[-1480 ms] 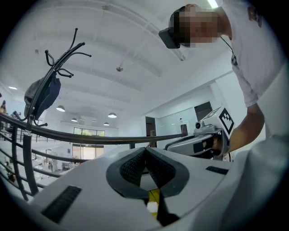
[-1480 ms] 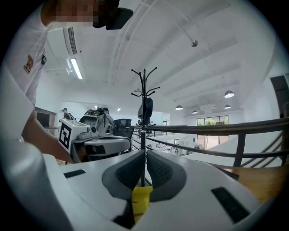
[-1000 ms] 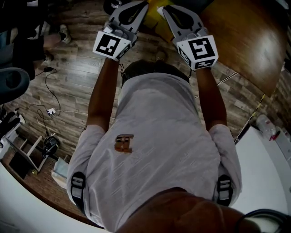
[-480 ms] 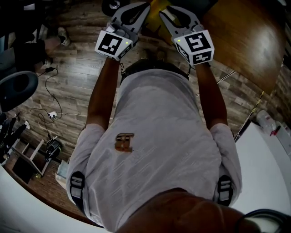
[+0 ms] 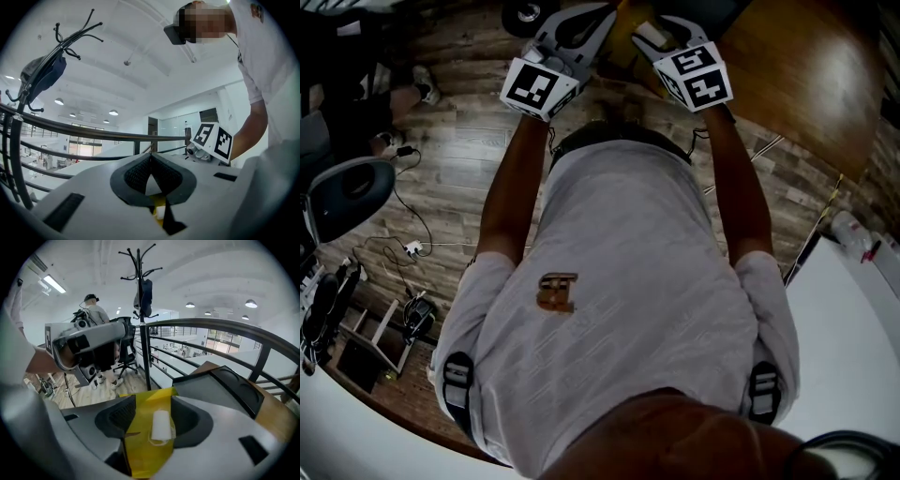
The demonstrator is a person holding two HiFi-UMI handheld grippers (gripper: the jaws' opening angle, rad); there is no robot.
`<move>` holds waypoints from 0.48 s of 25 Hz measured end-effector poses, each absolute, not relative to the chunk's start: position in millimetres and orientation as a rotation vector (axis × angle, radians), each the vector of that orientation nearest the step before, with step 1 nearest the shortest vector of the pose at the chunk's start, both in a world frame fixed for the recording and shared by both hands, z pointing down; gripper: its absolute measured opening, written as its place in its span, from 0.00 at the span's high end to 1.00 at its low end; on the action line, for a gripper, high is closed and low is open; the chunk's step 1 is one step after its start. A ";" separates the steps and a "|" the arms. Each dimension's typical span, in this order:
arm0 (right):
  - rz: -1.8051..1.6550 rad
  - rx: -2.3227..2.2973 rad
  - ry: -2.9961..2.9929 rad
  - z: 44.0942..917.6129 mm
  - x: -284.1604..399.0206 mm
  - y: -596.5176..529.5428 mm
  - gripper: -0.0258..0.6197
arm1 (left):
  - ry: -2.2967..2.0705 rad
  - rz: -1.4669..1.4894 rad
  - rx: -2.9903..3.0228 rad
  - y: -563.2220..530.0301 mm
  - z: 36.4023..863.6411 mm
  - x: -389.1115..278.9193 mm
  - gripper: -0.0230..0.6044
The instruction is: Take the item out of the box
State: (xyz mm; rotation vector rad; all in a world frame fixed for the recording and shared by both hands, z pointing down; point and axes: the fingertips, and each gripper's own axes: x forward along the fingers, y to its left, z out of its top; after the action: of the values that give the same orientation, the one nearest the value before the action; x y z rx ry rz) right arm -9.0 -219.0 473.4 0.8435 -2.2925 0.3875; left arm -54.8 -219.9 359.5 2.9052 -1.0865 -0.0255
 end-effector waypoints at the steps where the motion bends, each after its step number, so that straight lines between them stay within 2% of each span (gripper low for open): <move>1: 0.397 0.834 -2.261 480.0 -9.0 -220.1 0.62 | -1.080 -0.030 2.905 -221.0 360.7 -56.4 0.93; 12: 0.453 0.766 -1.978 541.6 -2.1 -229.2 0.59 | -1.035 -0.063 2.904 -238.6 370.9 -67.4 0.93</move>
State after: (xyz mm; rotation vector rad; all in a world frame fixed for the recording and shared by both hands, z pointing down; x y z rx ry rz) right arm -2.1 -229.2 541.6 0.7662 -1.9777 0.4533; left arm -67.4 -238.6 370.9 2.9043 -1.0348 -0.0628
